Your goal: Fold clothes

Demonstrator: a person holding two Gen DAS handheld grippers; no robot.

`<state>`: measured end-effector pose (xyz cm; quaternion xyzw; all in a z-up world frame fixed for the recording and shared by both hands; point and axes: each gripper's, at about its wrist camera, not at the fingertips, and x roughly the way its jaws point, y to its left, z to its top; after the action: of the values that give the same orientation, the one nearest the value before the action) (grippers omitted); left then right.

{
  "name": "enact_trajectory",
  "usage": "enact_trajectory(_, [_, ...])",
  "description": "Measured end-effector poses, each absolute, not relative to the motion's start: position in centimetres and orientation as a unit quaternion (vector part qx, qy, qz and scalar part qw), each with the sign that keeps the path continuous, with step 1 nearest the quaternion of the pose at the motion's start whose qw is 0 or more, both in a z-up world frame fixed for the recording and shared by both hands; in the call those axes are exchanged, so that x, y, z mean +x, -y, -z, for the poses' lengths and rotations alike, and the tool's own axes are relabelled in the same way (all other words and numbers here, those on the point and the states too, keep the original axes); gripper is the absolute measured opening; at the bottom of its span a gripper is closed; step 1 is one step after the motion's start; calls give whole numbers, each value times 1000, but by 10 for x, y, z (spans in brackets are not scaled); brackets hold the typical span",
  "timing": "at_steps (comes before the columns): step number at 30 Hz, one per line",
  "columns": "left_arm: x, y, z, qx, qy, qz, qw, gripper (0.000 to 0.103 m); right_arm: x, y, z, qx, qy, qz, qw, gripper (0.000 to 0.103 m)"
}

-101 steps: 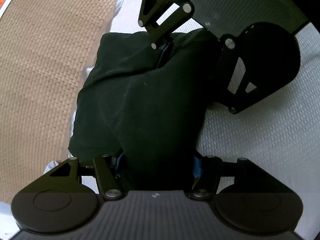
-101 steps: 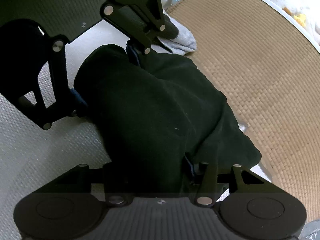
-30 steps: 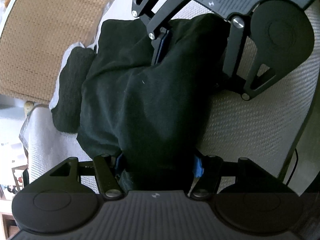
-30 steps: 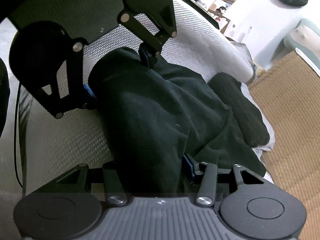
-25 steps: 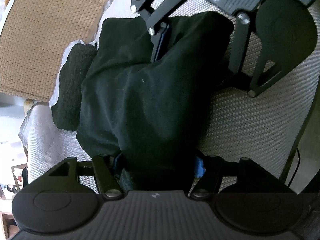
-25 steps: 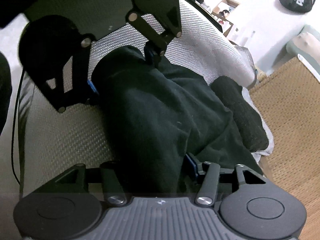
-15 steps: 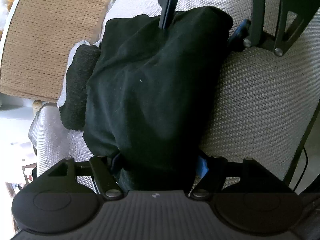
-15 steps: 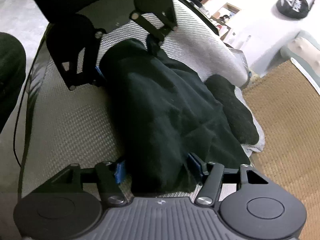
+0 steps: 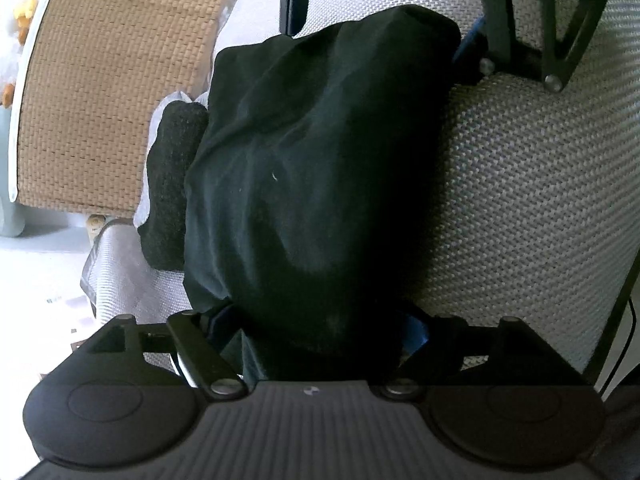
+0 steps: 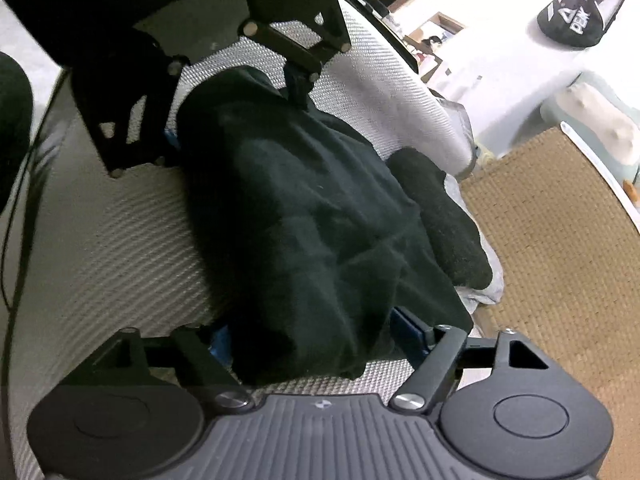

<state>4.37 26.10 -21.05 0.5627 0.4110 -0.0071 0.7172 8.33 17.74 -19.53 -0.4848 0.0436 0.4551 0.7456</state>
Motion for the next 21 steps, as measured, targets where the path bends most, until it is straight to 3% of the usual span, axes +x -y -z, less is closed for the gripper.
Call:
enact_trajectory(14, [51,-272,210,563,-404,1,721,78,82,-199,206,-532,4,-435,727,79])
enact_trajectory(21, [56,-282,212,561,-400,-17,724,79,70,-205,221,-557,70,-402,723,77])
